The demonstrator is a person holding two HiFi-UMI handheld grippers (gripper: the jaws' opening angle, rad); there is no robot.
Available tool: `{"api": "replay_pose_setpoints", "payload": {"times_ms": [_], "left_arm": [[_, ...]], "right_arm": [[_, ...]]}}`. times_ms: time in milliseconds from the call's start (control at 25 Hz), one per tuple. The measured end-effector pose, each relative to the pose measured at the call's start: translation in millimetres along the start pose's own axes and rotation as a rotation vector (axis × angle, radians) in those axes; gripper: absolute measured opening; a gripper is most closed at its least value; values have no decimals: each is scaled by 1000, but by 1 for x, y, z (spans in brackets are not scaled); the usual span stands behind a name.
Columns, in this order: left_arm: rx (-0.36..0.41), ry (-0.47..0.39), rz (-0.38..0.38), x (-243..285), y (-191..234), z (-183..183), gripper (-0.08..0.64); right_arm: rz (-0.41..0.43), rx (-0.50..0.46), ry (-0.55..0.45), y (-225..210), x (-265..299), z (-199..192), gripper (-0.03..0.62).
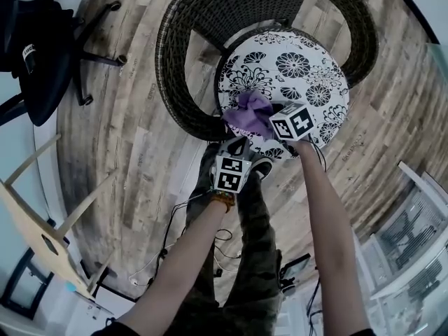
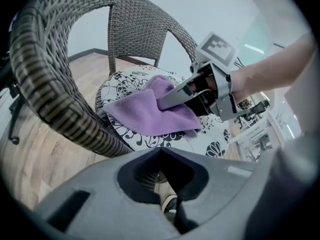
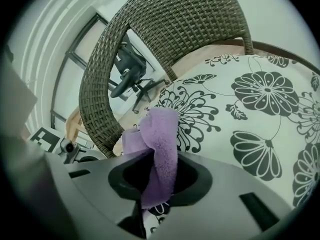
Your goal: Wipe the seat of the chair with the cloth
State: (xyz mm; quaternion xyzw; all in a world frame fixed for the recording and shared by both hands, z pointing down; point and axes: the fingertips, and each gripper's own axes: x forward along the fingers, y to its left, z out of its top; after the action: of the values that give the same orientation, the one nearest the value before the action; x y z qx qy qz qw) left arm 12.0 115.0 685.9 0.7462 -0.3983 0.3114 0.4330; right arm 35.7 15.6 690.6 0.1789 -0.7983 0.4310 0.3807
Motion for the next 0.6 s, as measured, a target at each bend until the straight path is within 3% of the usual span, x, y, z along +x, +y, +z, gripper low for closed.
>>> {"api": "replay_pose_setpoints", "payload": {"times_ms": [600], "left_arm": [[-18, -4, 8, 3, 3, -4, 15]], "right_arm": [[-97, -5, -21, -58, -40, 4, 87]]}}
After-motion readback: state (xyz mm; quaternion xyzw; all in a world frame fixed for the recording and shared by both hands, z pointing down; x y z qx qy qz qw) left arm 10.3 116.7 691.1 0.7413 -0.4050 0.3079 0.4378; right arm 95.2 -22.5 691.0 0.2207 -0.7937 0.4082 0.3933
